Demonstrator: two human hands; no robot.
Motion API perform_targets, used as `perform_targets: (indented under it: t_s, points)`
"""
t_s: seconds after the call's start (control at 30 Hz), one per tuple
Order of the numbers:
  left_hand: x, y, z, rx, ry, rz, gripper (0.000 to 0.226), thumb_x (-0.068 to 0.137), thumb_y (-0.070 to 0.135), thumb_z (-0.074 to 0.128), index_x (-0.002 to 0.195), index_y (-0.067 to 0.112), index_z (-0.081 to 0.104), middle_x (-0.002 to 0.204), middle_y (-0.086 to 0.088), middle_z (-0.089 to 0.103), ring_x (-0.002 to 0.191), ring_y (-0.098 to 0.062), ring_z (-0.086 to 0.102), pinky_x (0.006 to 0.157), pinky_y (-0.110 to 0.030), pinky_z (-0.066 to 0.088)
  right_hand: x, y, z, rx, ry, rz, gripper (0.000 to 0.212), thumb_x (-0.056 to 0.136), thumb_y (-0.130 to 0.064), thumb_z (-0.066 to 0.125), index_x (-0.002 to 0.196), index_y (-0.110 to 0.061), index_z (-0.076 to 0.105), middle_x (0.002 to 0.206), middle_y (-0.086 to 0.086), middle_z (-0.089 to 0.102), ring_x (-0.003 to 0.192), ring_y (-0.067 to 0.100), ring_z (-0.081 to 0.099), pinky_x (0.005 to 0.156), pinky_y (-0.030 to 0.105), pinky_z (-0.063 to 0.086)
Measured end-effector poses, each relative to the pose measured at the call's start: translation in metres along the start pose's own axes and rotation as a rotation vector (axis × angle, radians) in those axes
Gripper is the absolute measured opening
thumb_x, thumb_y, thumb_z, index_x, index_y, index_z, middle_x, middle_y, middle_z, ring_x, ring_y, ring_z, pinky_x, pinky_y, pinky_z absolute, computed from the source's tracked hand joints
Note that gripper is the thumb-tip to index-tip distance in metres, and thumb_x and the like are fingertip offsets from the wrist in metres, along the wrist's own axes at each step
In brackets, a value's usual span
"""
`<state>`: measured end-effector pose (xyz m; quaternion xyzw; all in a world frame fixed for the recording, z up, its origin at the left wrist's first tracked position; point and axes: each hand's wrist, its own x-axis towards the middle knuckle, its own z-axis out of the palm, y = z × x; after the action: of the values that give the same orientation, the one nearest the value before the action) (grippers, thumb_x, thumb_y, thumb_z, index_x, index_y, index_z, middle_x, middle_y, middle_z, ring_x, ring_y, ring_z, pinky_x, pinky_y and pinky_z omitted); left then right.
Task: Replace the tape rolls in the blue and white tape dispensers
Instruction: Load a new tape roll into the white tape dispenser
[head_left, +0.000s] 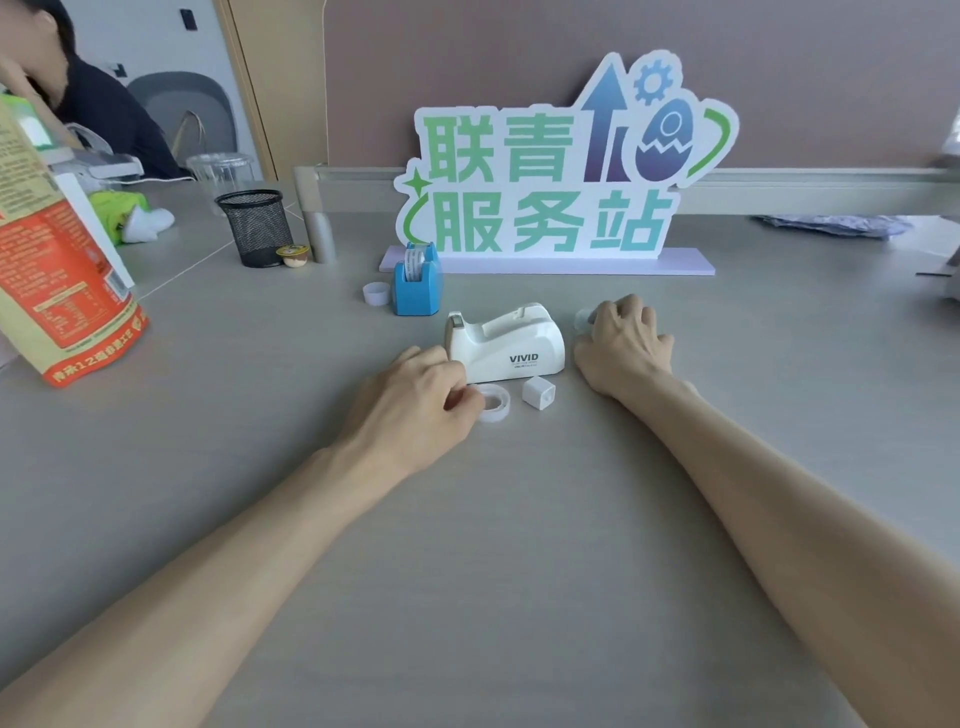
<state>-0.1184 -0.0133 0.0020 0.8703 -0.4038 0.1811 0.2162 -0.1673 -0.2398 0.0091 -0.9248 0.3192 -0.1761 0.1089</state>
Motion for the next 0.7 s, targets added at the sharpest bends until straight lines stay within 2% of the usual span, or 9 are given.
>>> perform_targets:
  t_s: [0.07,0.17,0.23,0.3,0.37,0.43,0.5,0.6,0.7]
  points:
    - [0.0,0.002,-0.003,-0.014,0.043,0.029,0.035,0.088,0.03,0.051,0.06,0.018,0.035,0.069,0.007,0.042,0.079,-0.021,0.047,0.056,-0.03,0.032,-0.011,0.004,-0.004,0.033,-0.014,0.001,0.036,0.094,-0.027,0.04,0.123,-0.008,0.05,0.13,0.011,0.039,0.124,0.031,0.035,0.092,0.042,0.031]
    - [-0.001,0.009,-0.007,-0.095,0.123,0.089,0.021,0.085,0.035,0.048,0.072,0.019,0.048,0.076,0.01,0.049,0.083,-0.02,0.051,0.06,-0.035,0.043,-0.028,0.009,-0.01,0.07,-0.009,-0.034,0.029,0.096,-0.025,0.038,0.116,-0.008,0.051,0.126,0.012,0.038,0.121,0.033,0.037,0.09,0.042,0.032]
    - [-0.001,0.021,-0.005,-0.128,0.126,0.114,0.023,0.084,0.039,0.047,0.084,0.019,0.059,0.084,0.007,0.057,0.089,-0.018,0.053,0.066,-0.036,0.047,-0.041,0.012,-0.014,0.118,-0.004,-0.055,0.025,0.098,-0.024,0.04,0.112,-0.007,0.051,0.125,0.012,0.037,0.12,0.033,0.038,0.089,0.041,0.034]
    - [0.0,0.037,0.001,-0.108,0.121,0.167,0.028,0.083,0.039,0.05,0.093,0.019,0.065,0.09,0.003,0.062,0.092,-0.021,0.055,0.069,-0.036,0.05,-0.052,0.015,-0.018,0.211,0.015,-0.077,0.023,0.099,-0.022,0.042,0.113,-0.005,0.051,0.126,0.013,0.038,0.121,0.034,0.04,0.095,0.042,0.039]
    - [0.001,0.049,0.006,-0.059,0.087,0.235,0.031,0.083,0.038,0.05,0.099,0.019,0.068,0.094,0.002,0.063,0.093,-0.025,0.055,0.073,-0.039,0.051,-0.061,0.018,-0.023,0.356,0.037,-0.092,0.025,0.099,-0.025,0.047,0.112,-0.005,0.054,0.125,0.013,0.041,0.118,0.032,0.047,0.096,0.035,0.041]
    - [0.003,0.052,0.009,-0.023,0.054,0.281,0.034,0.082,0.037,0.046,0.101,0.021,0.069,0.095,0.004,0.064,0.093,-0.027,0.055,0.074,-0.04,0.05,-0.069,0.019,-0.03,0.51,0.038,-0.078,0.027,0.098,-0.035,0.05,0.105,-0.011,0.058,0.118,0.008,0.047,0.107,0.022,0.055,0.084,0.022,0.04]
    - [0.003,0.048,0.009,-0.028,0.025,0.285,0.036,0.082,0.033,0.043,0.104,0.021,0.07,0.099,0.005,0.067,0.095,-0.026,0.056,0.079,-0.039,0.05,-0.074,0.017,-0.036,0.669,-0.002,-0.025,0.028,0.096,-0.043,0.051,0.096,-0.017,0.06,0.11,0.002,0.055,0.09,0.009,0.057,0.067,0.017,0.039]
    - [0.003,0.041,0.01,-0.103,-0.01,0.276,0.04,0.079,0.019,0.042,0.109,0.016,0.069,0.105,0.005,0.069,0.1,-0.023,0.054,0.09,-0.03,0.044,-0.08,0.01,-0.041,0.782,-0.031,-0.016,0.029,0.096,-0.041,0.05,0.095,-0.015,0.062,0.1,0.001,0.06,0.076,0.002,0.052,0.06,0.013,0.037]
    - [0.004,0.04,0.01,-0.153,-0.015,0.273,0.033,0.08,0.013,0.048,0.105,0.017,0.069,0.104,0.008,0.068,0.1,-0.017,0.05,0.089,-0.031,0.044,-0.084,0.001,-0.041,0.834,0.006,-0.062,0.026,0.097,-0.036,0.051,0.092,-0.015,0.064,0.085,-0.007,0.061,0.066,-0.002,0.053,0.055,0.007,0.037]
